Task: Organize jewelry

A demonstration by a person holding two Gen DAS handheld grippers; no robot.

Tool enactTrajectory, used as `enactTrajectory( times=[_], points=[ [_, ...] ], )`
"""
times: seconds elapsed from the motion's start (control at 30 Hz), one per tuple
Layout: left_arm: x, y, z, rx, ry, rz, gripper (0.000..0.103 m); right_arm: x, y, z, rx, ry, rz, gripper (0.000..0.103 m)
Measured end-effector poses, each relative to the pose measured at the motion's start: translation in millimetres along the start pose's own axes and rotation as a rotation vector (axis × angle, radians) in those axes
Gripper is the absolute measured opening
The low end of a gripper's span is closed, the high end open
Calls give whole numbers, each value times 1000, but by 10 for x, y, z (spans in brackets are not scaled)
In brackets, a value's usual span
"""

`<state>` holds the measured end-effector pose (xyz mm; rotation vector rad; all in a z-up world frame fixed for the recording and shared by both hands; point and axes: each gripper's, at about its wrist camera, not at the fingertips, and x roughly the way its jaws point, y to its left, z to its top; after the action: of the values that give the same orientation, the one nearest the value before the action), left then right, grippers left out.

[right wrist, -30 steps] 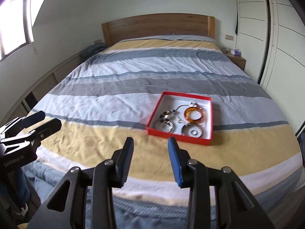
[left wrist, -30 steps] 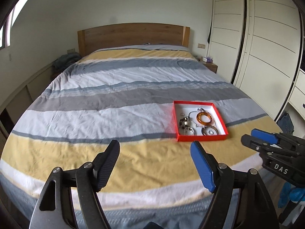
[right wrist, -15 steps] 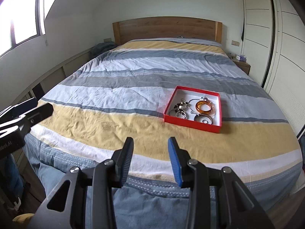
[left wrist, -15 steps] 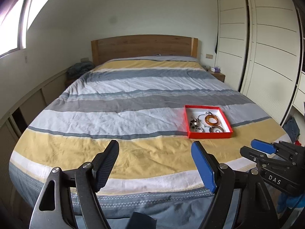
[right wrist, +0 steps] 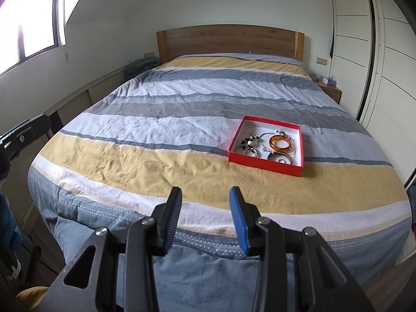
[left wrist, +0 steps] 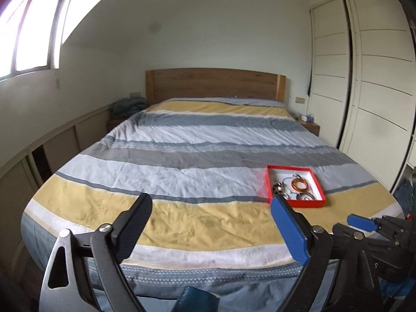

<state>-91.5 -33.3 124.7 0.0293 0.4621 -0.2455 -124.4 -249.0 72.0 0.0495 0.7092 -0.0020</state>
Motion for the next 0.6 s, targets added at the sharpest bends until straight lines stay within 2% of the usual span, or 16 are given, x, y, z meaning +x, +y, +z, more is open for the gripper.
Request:
enactTrajectory(
  times=[0.6],
  points=[
    [6, 37, -103, 32, -8, 27, 97, 13, 21, -81, -5, 18, 13, 38]
  ],
)
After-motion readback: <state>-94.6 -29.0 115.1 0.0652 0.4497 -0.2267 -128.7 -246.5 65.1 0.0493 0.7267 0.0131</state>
